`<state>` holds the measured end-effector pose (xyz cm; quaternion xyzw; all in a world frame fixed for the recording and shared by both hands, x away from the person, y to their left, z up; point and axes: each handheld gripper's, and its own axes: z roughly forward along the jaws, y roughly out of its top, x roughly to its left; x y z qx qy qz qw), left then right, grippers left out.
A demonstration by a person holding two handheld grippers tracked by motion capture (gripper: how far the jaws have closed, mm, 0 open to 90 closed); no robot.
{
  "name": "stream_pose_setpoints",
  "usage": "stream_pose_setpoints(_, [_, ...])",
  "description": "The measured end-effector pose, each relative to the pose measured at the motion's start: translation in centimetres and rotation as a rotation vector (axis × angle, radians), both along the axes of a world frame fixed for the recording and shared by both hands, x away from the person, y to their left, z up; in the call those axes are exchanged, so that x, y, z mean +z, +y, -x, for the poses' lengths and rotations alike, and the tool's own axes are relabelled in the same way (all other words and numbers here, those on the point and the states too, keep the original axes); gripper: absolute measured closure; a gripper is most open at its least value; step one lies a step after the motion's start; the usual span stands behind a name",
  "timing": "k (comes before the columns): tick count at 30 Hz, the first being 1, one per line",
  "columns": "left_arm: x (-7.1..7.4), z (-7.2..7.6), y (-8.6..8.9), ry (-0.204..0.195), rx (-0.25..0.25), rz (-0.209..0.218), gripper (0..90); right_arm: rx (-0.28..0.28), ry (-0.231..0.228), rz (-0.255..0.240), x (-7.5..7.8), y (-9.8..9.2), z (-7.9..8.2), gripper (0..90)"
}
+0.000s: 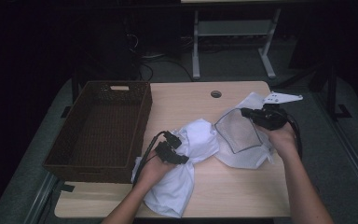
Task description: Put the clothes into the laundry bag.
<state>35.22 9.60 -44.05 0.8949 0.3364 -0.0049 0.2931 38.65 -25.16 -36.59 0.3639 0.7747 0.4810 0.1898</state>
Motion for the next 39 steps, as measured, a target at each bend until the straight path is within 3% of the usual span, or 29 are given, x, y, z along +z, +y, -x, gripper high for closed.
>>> stream_pose_setpoints(3, [1.6,0.7,0.3,-0.012,-0.051,0.042,73.8,0.000,0.004,0.005,-0.1,0.1,0.0,88.8])
stream_pose_setpoints(10, [4.2,2.5,-0.8,-0.054,-0.151,0.077,73.8,0.012,0.007,0.025,-0.3,0.8,-0.1,88.8])
stream_pose_setpoints(16, [4.7,3.3,-3.3,-0.056,-0.230,0.062,73.8,0.049,0.007,0.020,0.1,1.6,0.3,88.8])
stream_pose_setpoints(22, [4.5,2.5,-4.9,-0.055,-0.289,0.020,73.7,0.098,-0.012,0.012,0.7,2.6,0.9,88.5])
stream_pose_setpoints(28, [4.5,0.7,-5.2,-0.039,-0.261,-0.006,73.7,0.129,-0.011,0.019,0.9,3.1,1.2,88.6])
stream_pose_setpoints(29, [4.2,-0.2,-5.1,-0.034,-0.217,-0.008,73.7,0.131,-0.012,0.021,0.8,3.2,1.2,88.6])
stream_pose_setpoints(33, [3.7,-1.6,-4.3,-0.021,-0.123,-0.014,73.8,0.138,-0.006,0.025,0.7,3.5,1.2,88.6])
stream_pose_setpoints(39, [3.3,-2.5,-3.2,0.007,-0.026,-0.001,73.8,0.156,0.010,0.030,0.3,4.2,1.2,88.6])
